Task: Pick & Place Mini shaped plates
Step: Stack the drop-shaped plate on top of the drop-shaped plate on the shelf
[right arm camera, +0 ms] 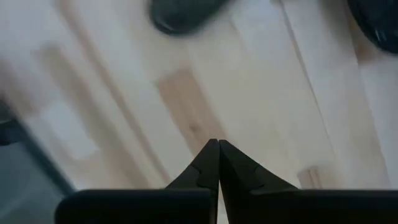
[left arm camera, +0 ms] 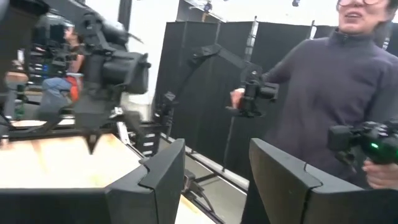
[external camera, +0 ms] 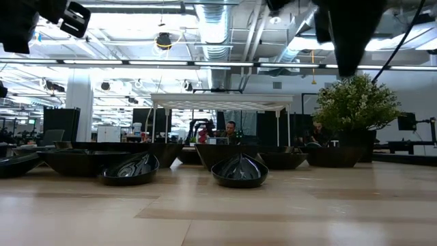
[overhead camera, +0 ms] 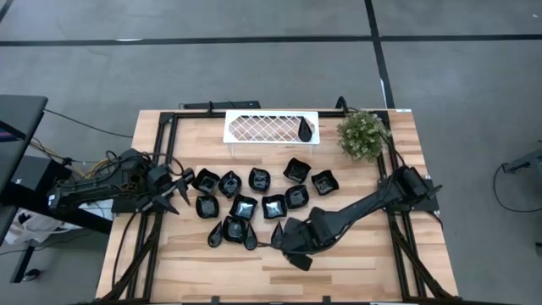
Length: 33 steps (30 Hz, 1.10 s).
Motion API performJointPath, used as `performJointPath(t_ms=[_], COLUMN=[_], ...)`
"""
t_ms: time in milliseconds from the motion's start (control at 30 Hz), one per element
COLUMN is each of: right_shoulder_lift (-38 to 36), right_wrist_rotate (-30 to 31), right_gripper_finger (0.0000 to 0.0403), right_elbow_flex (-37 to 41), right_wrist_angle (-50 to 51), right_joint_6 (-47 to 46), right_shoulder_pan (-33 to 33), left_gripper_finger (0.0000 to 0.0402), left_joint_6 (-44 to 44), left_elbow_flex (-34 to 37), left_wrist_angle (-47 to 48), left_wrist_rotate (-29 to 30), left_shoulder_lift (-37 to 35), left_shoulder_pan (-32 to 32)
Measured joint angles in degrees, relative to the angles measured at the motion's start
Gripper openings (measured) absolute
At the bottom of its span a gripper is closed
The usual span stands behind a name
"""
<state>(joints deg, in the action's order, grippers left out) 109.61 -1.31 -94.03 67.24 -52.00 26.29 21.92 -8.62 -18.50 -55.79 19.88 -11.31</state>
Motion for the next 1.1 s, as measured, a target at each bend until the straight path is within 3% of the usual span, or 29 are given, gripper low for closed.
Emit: performJointPath(t_ms=[267, 500, 833, 1100], right_shoulder_lift=[-3.07, -12.62, -28.69, -27.33], right_wrist_rotate=[-3.8, -4.73, -1.83, -1.47], right_gripper_finger=[0.0, 0.0, 0.0, 0.0], right_elbow_flex=[9.51, 21.65, 40.9, 44.55], right_wrist_angle=[-3.01, -12.0, -38.86, -51.82], right_joint_6=[-0.18, -4.42, -14.26, -19.94], right_shoulder_pan=[0.43, 0.67, 0.7, 0.57], left_gripper_finger=[0.0182, 0.0182, 0.0182, 0.0182], left_joint_6=[1.06, 1.06, 1.06, 1.06], left_elbow_flex=[0.0, 0.0, -0.02, -0.02], left_wrist_angle=[0.0, -0.02, -0.02, -0.03], left_wrist_rotate=[-0.57, -0.52, -0.4, -0.41], left_shoulder_lift=[0.0, 0.0, 0.0, 0.0], left_shoulder_pan=[-0.04, -0.02, -0.02, -0.02])
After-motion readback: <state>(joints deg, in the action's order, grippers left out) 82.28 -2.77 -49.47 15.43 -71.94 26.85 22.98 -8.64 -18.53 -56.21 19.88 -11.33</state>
